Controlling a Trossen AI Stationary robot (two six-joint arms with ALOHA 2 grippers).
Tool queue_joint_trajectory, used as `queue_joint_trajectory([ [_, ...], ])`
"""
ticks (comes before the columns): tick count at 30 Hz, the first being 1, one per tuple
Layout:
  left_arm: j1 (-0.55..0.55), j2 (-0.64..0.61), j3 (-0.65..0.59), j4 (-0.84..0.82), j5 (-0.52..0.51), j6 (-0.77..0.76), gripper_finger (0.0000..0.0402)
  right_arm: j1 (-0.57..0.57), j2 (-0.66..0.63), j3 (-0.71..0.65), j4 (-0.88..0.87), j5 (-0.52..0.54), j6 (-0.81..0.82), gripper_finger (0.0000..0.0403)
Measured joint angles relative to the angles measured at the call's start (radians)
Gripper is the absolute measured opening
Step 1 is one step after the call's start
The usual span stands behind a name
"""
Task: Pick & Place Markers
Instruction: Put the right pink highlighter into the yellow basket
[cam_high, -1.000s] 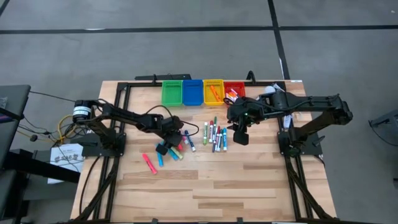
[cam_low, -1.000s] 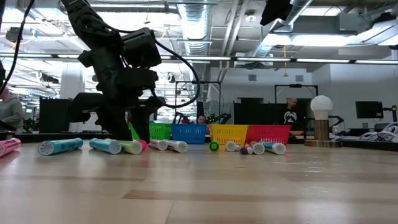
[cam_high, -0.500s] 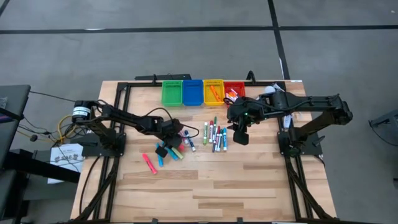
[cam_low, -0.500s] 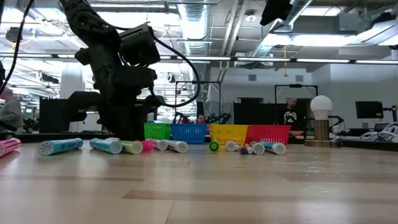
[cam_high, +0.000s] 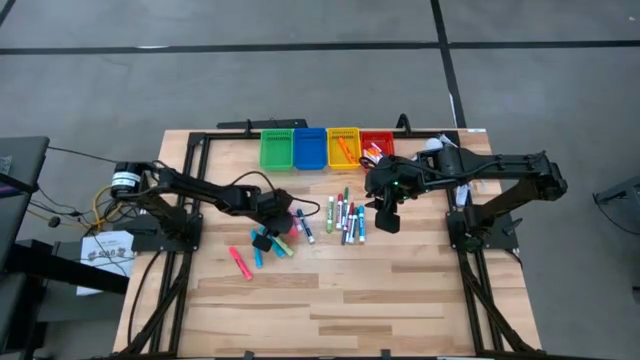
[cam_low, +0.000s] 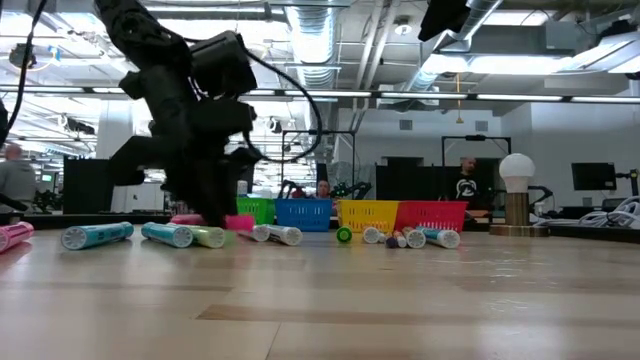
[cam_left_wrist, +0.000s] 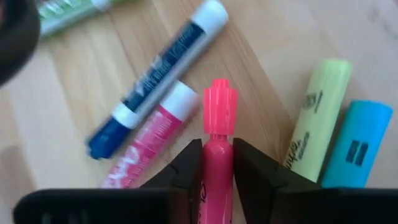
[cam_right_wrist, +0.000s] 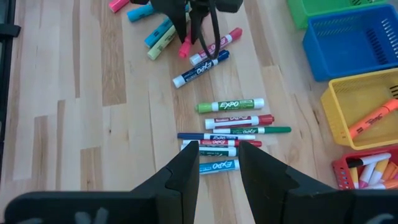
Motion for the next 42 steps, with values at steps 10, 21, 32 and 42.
queue_joint_trajectory([
  [10,0.003,-0.175,0.0,0.004,-0.062,0.0,0.0077,0.0,0.0,0.0,0.001,0.0,0.0,0.0102],
  [21,0.003,-0.297,0.0,0.046,-0.175,0.0,0.0078,0.0,-0.075,-0.224,0.208,0.0,0.011,0.0102],
  [32,0.044,-0.316,0.001,0.232,-0.182,0.004,0.008,-0.001,-0.367,-0.667,0.521,0.08,0.253,0.0102],
  [42,0.146,-0.209,0.043,0.616,-0.182,-0.362,0.0081,0.0,-0.517,-0.886,0.7,0.082,0.429,0.0102],
])
